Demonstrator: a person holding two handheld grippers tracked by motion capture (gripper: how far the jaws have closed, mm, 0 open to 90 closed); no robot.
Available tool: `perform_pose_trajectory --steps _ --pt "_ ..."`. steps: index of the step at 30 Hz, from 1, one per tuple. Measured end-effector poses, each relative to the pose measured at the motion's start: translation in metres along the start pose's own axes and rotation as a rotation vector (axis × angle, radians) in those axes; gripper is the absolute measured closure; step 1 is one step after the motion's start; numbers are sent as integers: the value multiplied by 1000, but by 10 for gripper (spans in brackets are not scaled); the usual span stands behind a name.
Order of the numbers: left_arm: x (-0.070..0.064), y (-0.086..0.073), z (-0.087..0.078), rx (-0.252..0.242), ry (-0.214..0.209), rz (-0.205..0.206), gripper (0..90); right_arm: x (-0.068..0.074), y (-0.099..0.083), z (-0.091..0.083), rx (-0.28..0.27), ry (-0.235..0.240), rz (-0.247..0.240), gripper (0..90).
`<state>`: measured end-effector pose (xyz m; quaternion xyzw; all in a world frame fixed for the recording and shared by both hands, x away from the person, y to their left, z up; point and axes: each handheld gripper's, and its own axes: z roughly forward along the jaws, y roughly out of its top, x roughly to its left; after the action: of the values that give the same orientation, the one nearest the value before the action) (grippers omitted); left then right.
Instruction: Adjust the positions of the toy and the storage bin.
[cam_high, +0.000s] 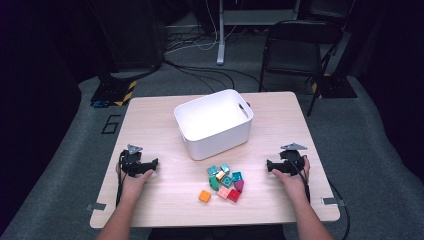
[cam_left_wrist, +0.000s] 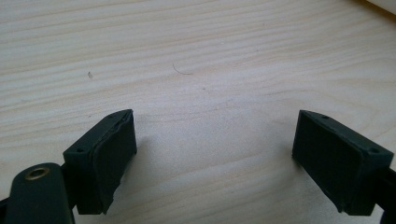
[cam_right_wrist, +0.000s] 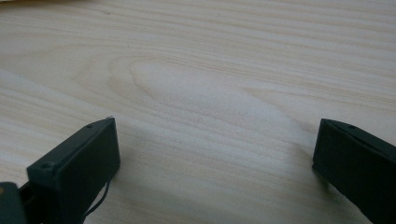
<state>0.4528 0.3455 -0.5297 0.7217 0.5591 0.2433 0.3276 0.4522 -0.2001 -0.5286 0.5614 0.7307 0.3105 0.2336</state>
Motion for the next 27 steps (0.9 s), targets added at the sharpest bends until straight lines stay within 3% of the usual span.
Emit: perform_pose_trajectory --steps 18,21,22,26,27 --pt "4 2 2 -12 17 -18 163 2 0 0 -3 11 -17 9" --pt "7 3 1 -17 31 -25 284 3 -1 -2 -14 14 -19 54" --pt "9 3 1 -26 47 -34 336 4 -1 -3 -23 3 -18 106" --pt "9 4 -2 -17 53 -41 438 7 -1 -6 -31 -4 -35 203" --pt "8 5 -3 -21 61 -33 443 11 0 -9 -39 -26 -64 294"
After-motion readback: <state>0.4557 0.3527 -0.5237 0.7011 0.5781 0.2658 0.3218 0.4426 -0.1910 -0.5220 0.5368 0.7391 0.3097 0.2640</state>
